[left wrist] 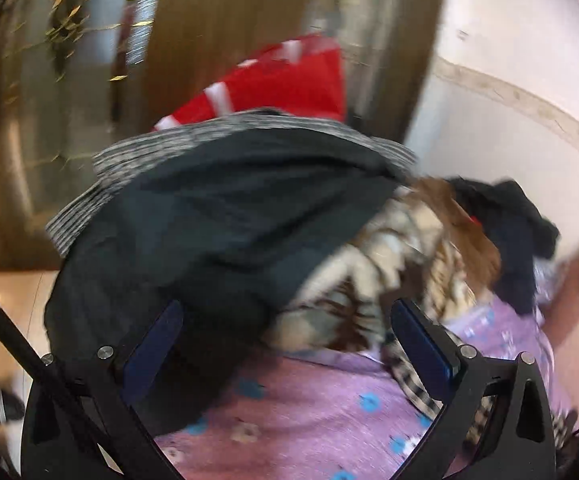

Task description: Fold large clothes

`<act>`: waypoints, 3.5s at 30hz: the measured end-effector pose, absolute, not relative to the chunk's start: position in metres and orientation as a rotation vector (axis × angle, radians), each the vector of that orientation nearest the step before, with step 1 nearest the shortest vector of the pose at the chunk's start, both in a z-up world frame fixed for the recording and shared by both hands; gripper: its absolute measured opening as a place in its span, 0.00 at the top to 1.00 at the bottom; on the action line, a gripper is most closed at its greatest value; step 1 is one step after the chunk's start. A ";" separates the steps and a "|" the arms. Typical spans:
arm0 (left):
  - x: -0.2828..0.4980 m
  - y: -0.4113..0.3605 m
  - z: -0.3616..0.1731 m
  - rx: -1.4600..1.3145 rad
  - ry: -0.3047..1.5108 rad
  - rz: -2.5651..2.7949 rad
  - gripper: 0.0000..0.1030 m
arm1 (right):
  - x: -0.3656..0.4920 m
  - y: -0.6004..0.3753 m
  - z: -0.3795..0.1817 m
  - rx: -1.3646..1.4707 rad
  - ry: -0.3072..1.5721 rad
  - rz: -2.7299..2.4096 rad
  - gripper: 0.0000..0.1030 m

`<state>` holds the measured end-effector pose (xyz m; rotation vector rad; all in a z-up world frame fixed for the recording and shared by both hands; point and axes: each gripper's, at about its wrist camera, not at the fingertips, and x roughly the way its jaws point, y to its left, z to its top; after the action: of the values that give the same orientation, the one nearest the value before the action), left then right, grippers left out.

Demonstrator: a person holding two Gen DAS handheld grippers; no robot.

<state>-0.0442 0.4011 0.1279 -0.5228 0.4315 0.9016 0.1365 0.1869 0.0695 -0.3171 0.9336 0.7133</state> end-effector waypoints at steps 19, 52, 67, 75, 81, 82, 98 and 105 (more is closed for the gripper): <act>-0.078 0.447 0.114 -0.707 0.414 0.968 0.00 | 0.116 0.375 0.033 -0.596 0.787 0.683 0.90; 0.000 0.345 0.110 -0.477 0.542 0.670 0.00 | 0.173 0.100 0.120 -0.026 0.809 0.325 0.95; 0.049 0.201 0.099 -0.254 0.632 0.283 0.00 | 0.146 -0.235 0.046 0.414 0.925 -0.092 0.94; 0.060 0.143 0.080 -0.169 0.715 0.112 0.00 | 0.099 -0.288 0.051 0.462 0.873 -0.044 0.54; 0.088 0.109 0.077 -0.099 0.716 0.074 0.00 | 0.089 -0.261 0.067 0.224 0.818 -0.026 0.42; 0.095 0.106 0.076 -0.097 0.722 0.060 0.00 | 0.089 -0.256 0.068 0.187 0.812 -0.025 0.41; 0.186 0.104 0.009 -0.277 0.960 -0.055 0.02 | 0.128 -0.157 0.060 -0.330 0.810 0.082 0.32; 0.184 0.085 0.022 -0.164 0.958 -0.095 0.93 | 0.164 -0.173 0.060 -0.242 0.866 0.035 0.93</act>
<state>0.1840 0.0852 0.0223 -0.1644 0.9579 -0.0953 0.1639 -0.1734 0.0600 -0.2415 0.8662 0.0354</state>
